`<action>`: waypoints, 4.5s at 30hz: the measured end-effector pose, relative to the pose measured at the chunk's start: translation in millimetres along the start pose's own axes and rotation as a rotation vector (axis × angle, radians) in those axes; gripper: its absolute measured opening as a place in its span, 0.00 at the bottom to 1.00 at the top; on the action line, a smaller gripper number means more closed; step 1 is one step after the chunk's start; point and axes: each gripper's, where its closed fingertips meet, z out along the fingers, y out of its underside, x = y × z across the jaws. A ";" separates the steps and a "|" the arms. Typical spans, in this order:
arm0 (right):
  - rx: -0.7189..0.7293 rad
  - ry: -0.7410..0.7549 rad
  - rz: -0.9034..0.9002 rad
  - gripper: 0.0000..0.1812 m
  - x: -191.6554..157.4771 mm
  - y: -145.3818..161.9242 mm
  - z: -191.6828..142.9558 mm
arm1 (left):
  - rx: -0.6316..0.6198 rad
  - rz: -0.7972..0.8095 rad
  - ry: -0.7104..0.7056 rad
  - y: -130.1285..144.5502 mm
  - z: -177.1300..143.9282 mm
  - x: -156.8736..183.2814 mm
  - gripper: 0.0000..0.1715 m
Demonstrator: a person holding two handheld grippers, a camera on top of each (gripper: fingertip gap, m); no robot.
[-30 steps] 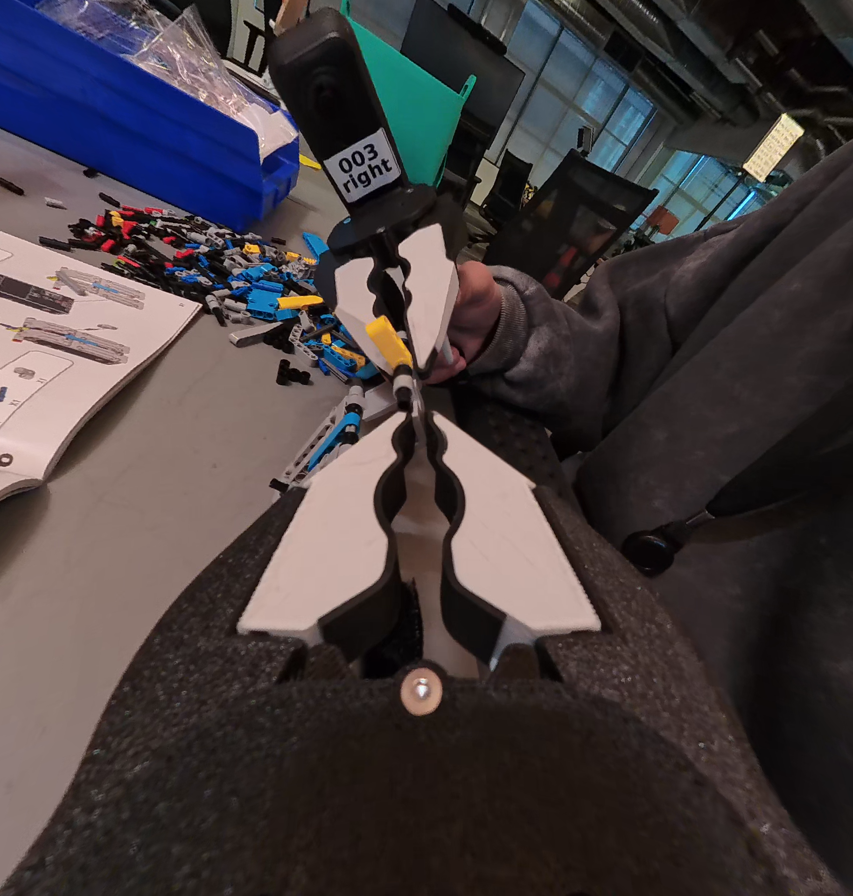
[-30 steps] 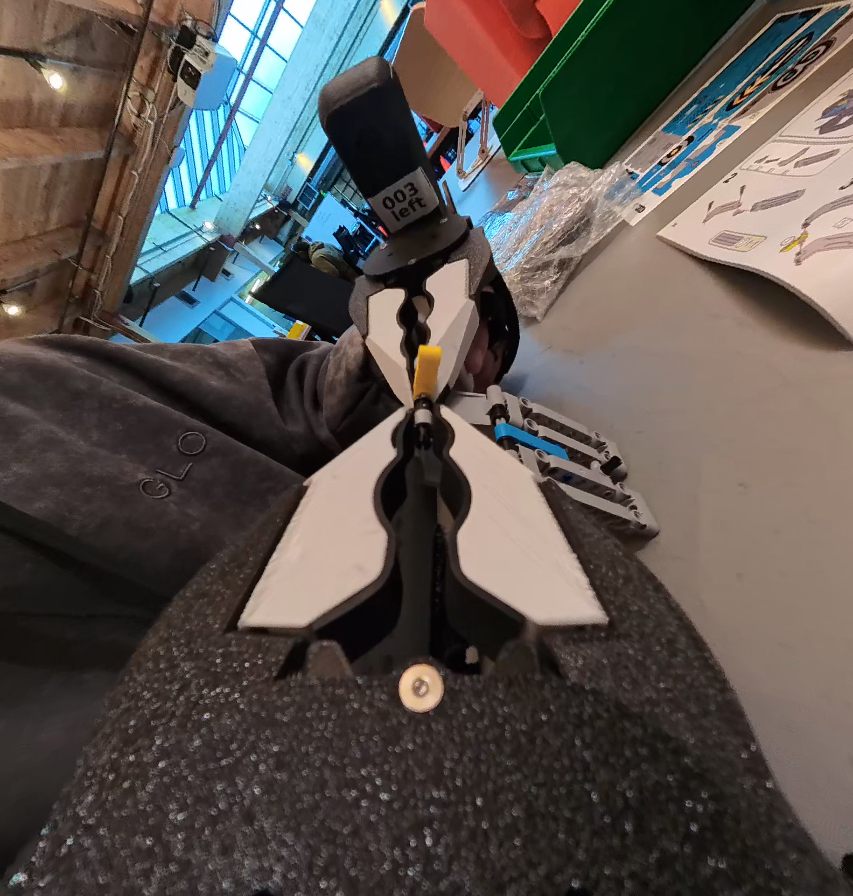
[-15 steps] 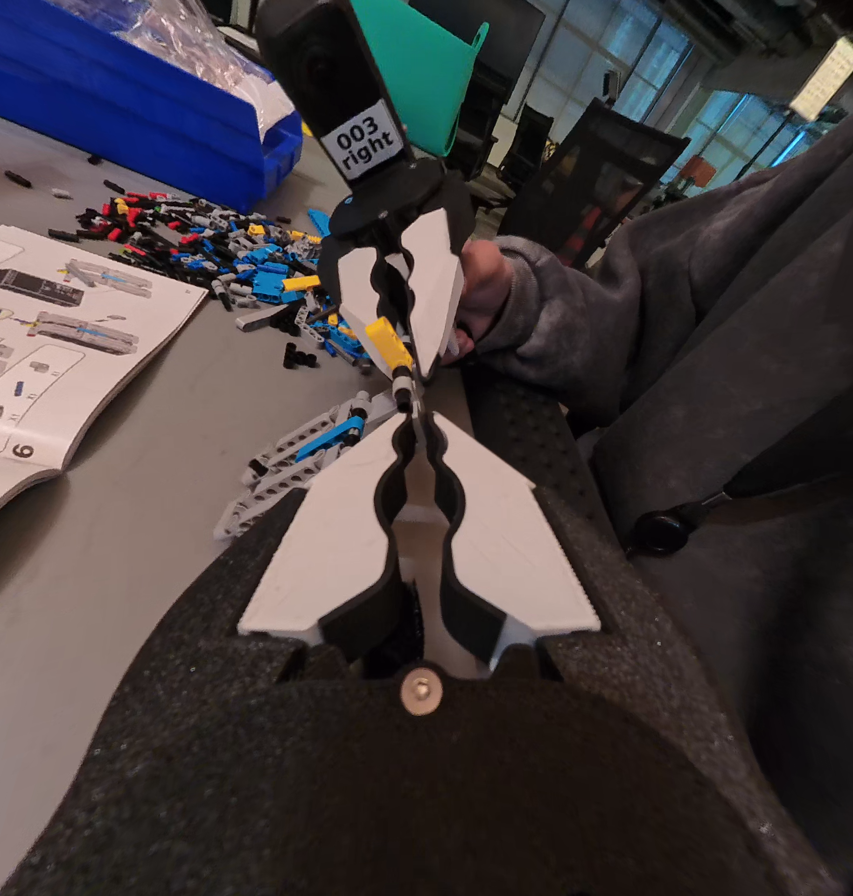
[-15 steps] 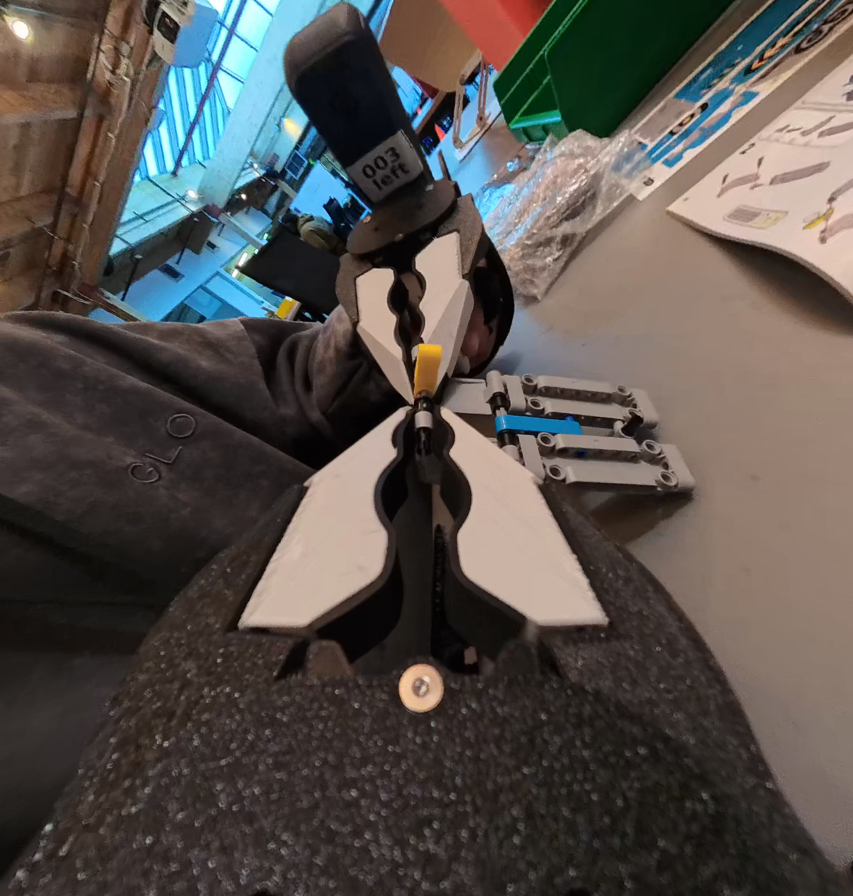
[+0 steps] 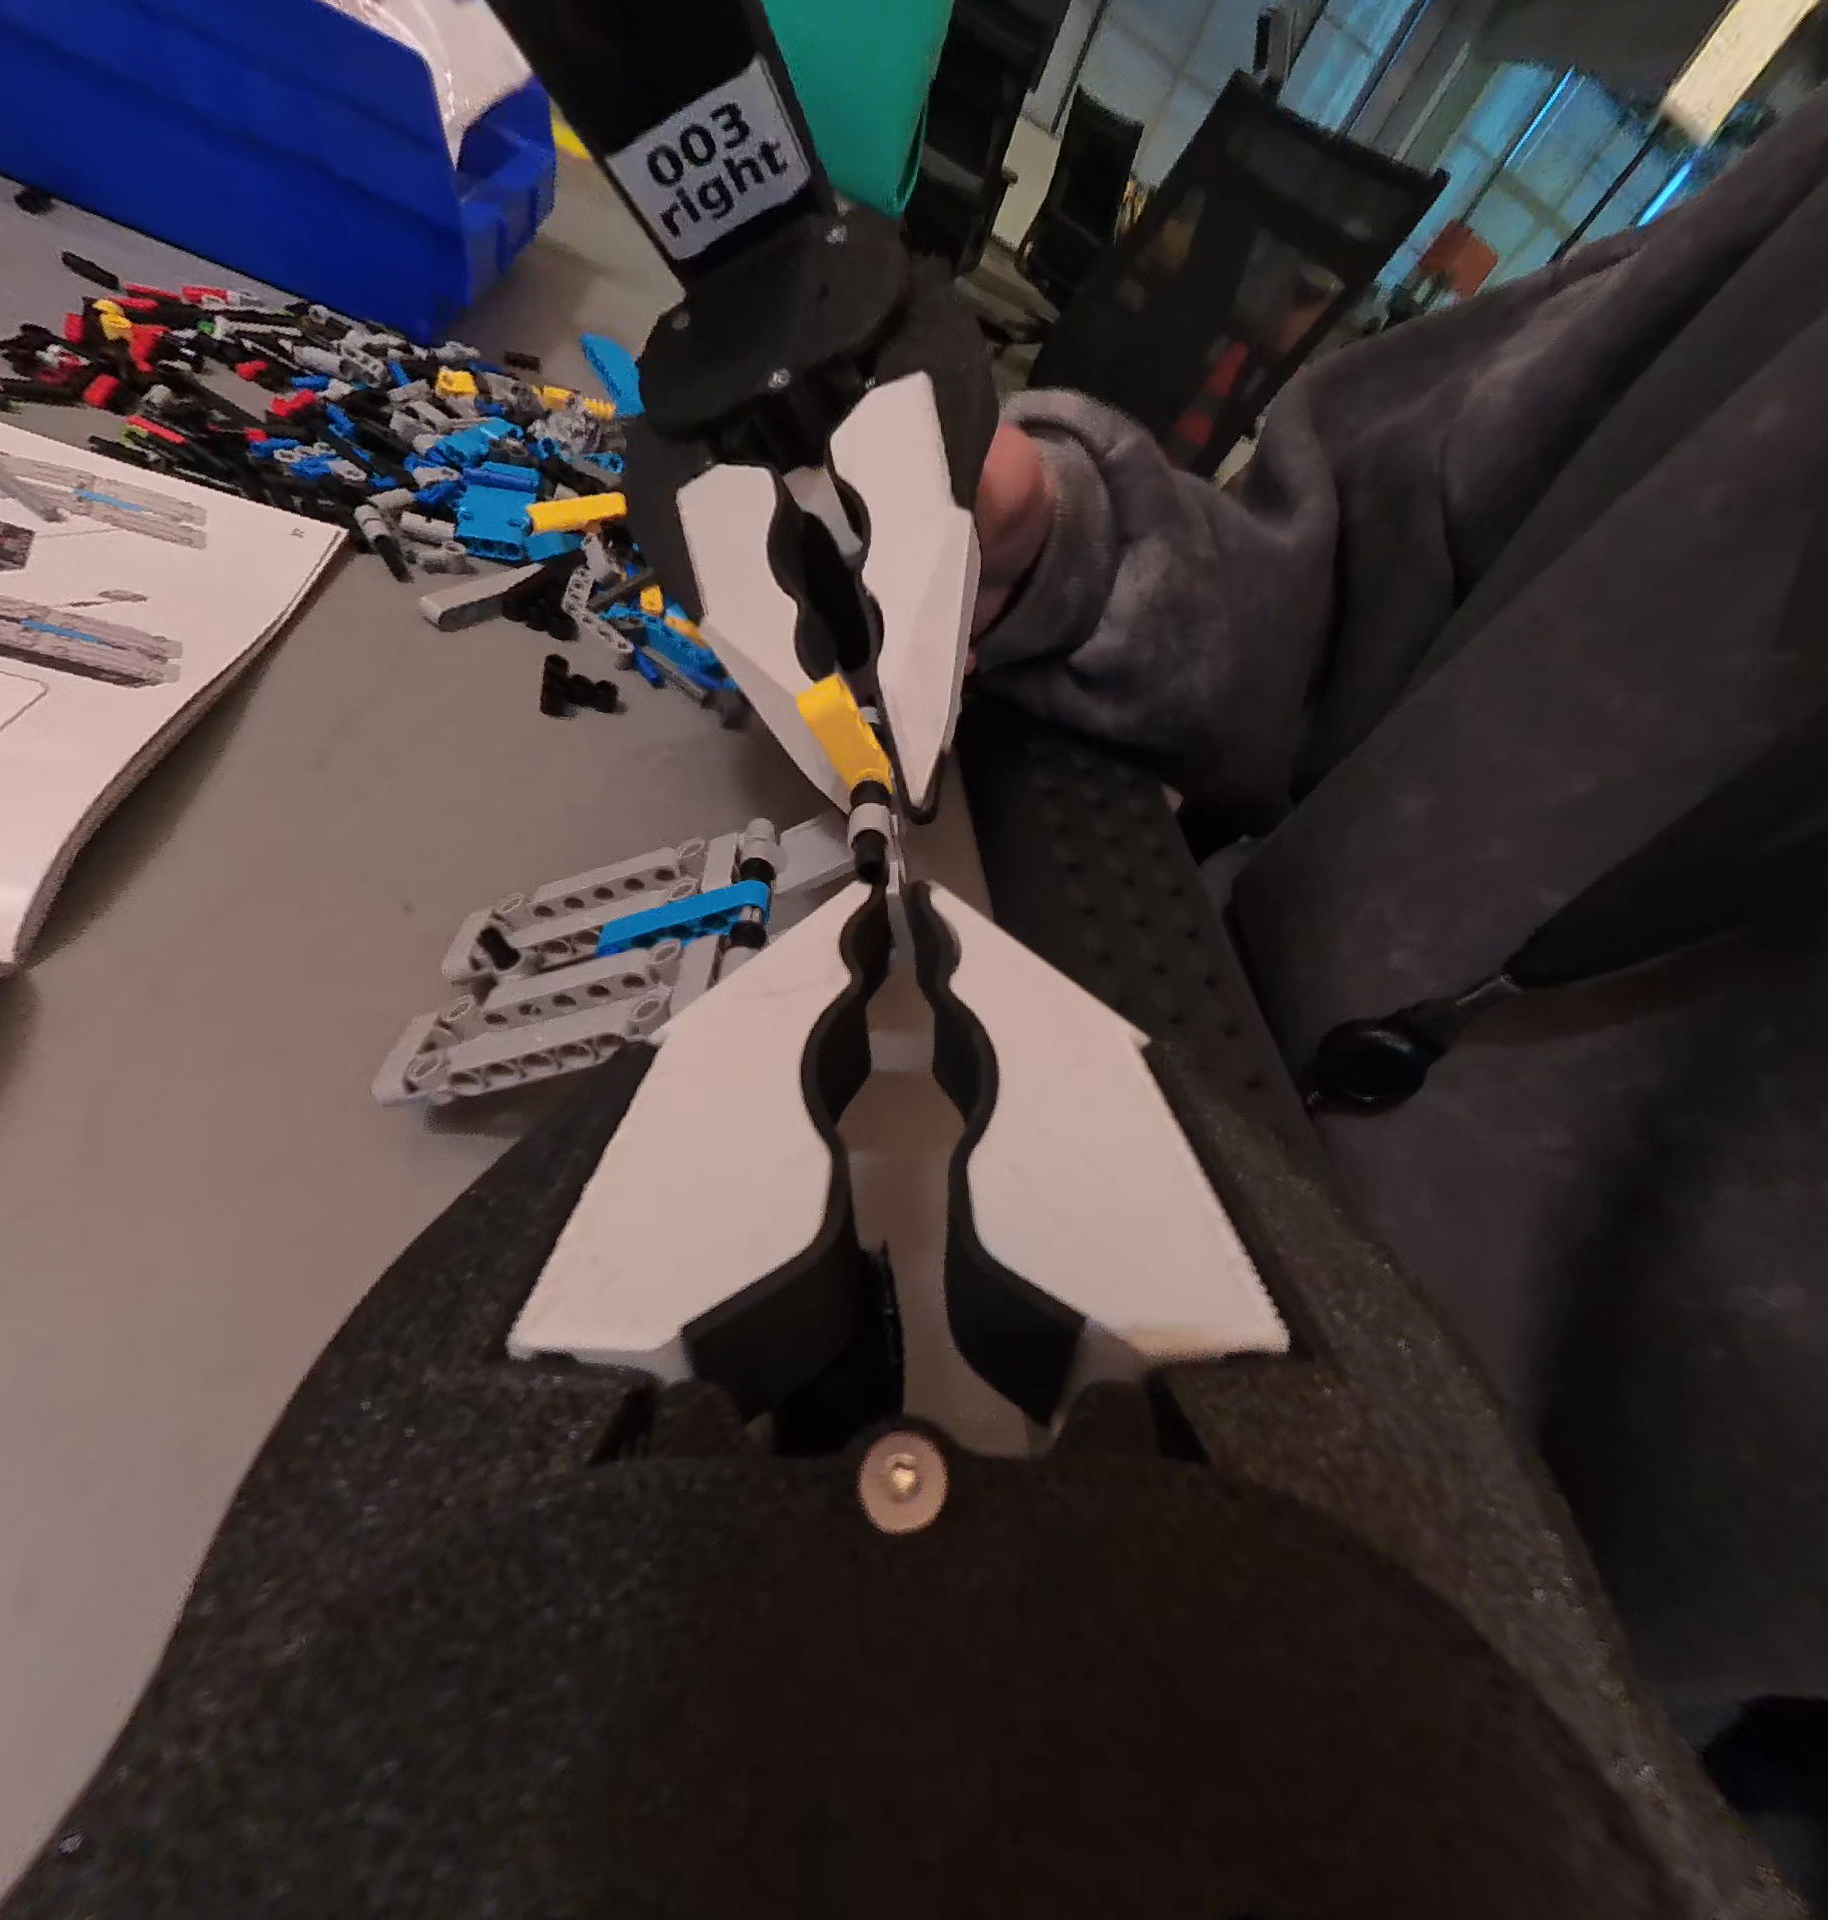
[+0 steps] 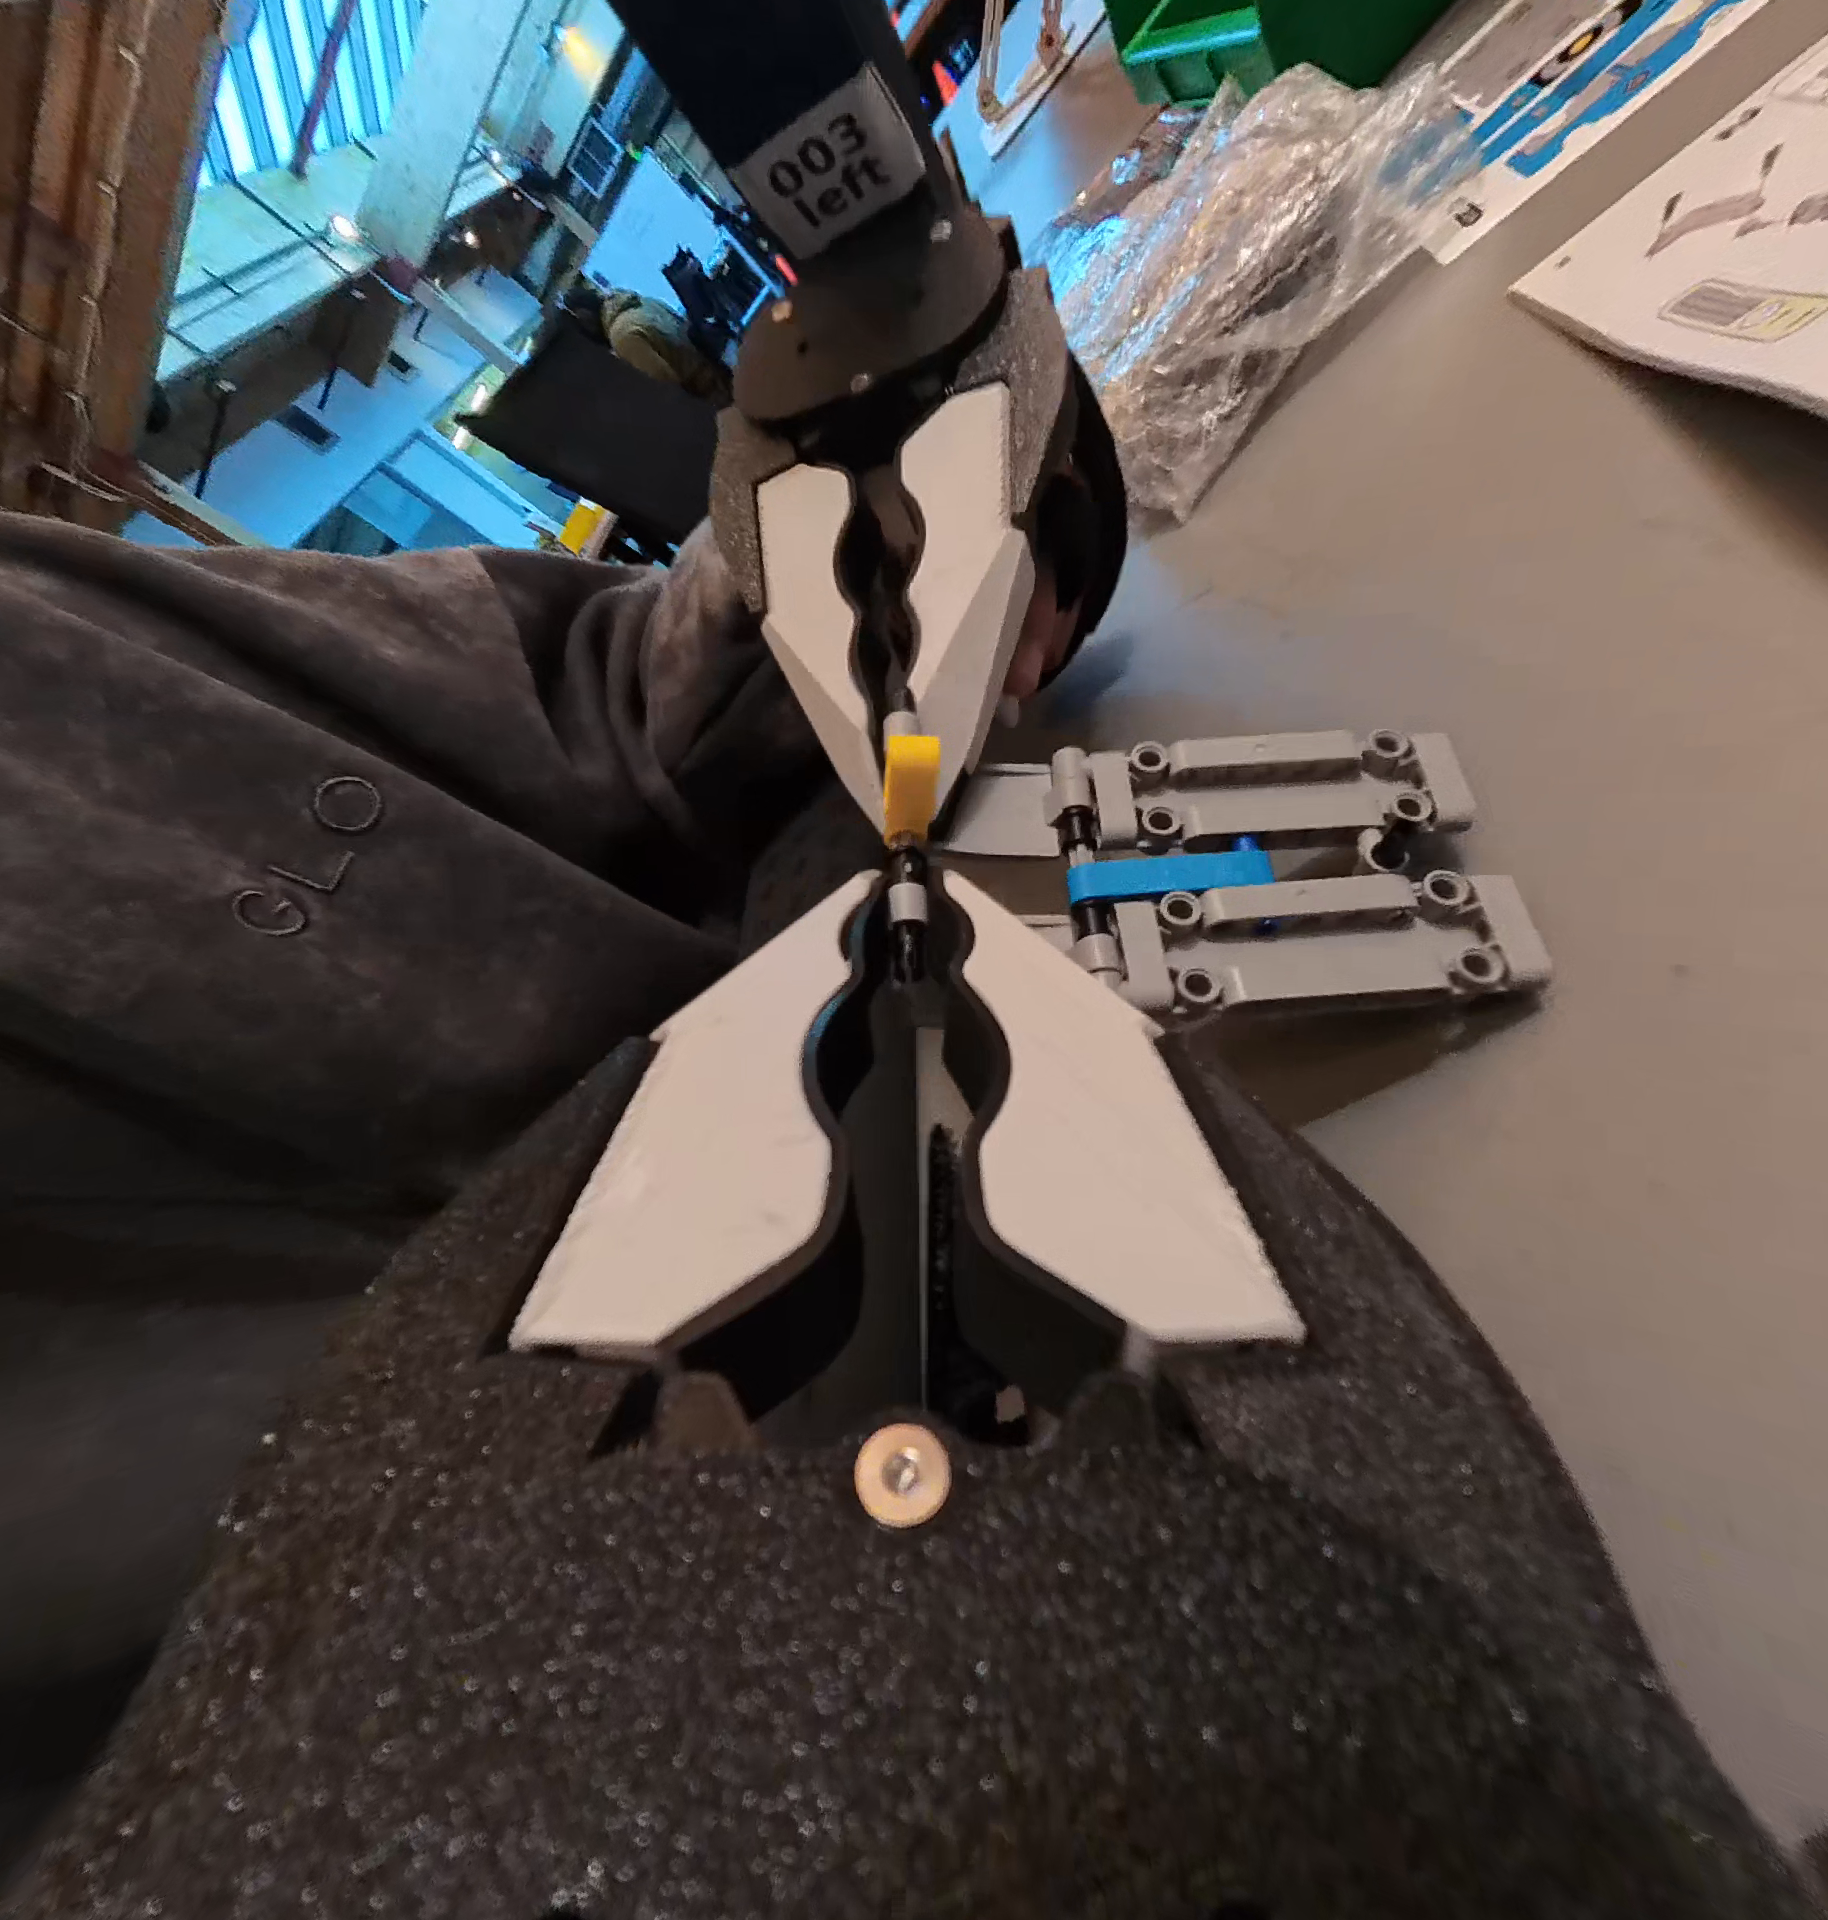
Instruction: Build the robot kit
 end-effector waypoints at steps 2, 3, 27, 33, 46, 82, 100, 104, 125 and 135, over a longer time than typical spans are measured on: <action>0.001 -0.009 -0.007 0.02 -2.3 -1.5 -2.1 | 0.035 -0.022 0.020 -4.7 -0.5 2.0 0.01; 0.002 -0.005 -0.011 0.02 -1.7 -1.8 -2.7 | 0.055 -0.038 0.026 -7.6 -1.0 1.6 0.03; -0.005 0.027 -0.048 0.02 -0.1 -1.5 -5.1 | 0.109 -0.117 0.065 -11.3 -1.4 -2.3 0.02; -0.008 0.040 -0.042 0.03 3.0 -0.9 -5.7 | 0.088 -0.107 0.050 -7.0 0.8 -3.5 0.01; 0.001 0.052 -0.037 0.03 5.7 -2.6 -6.3 | 0.169 -0.161 0.070 -20.3 -6.7 -7.6 0.09; 0.182 0.092 -0.010 0.03 10.3 -29.9 -22.4 | 0.224 -0.231 0.003 -25.4 1.1 -21.6 0.03; 0.064 0.045 0.052 0.02 7.4 -13.5 -25.0 | 0.160 -0.213 0.024 -15.8 15.9 -13.8 0.02; 0.040 0.076 0.045 0.03 11.4 -10.3 -25.6 | 0.148 -0.221 0.007 -13.2 17.8 -16.8 0.02; 0.048 0.039 0.052 0.02 7.7 -9.9 -29.5 | 0.194 -0.267 0.041 -16.9 22.4 -14.7 0.02; 0.041 0.040 0.063 0.03 10.5 -7.1 -29.5 | 0.194 -0.283 0.039 -15.3 23.7 -17.1 0.02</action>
